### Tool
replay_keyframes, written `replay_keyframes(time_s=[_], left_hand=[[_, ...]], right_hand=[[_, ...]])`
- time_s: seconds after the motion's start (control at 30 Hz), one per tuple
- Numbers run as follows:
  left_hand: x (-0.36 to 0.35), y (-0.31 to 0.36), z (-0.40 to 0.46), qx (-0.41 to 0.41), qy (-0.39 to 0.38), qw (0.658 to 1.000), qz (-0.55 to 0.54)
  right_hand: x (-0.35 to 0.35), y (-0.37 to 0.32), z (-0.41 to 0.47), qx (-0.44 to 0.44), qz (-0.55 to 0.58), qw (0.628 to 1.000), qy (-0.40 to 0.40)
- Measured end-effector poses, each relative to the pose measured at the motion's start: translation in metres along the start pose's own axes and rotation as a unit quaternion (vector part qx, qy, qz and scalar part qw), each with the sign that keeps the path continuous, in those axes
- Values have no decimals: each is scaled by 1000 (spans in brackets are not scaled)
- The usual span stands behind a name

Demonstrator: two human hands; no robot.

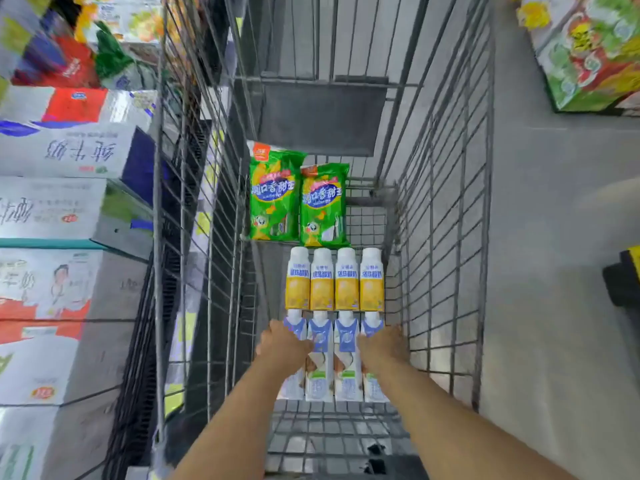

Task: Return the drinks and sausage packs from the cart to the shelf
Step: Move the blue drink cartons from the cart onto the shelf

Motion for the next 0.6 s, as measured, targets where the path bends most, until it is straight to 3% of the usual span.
replay_keyframes(time_s=[0.27, 0.5, 0.6], left_hand=[[-15, 1, 22, 55, -86, 993, -58], [2, -11, 28, 64, -20, 995, 70], [8, -7, 21, 47, 6, 998, 50]], right_hand=[[-22, 12, 24, -47, 71, 996, -1], [-11, 2, 14, -9, -99, 995, -16], [-12, -3, 4, 18, -94, 994, -44]])
Point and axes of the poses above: each hand's wrist, its own z-axis towards the middle knuckle, its own x-axis out of the back of the hand, y = z × x, the point moved 6 cm from there along z, towards the middle knuckle, and after that the axes turned 2 degrees about -y, right-handed, at the moved point
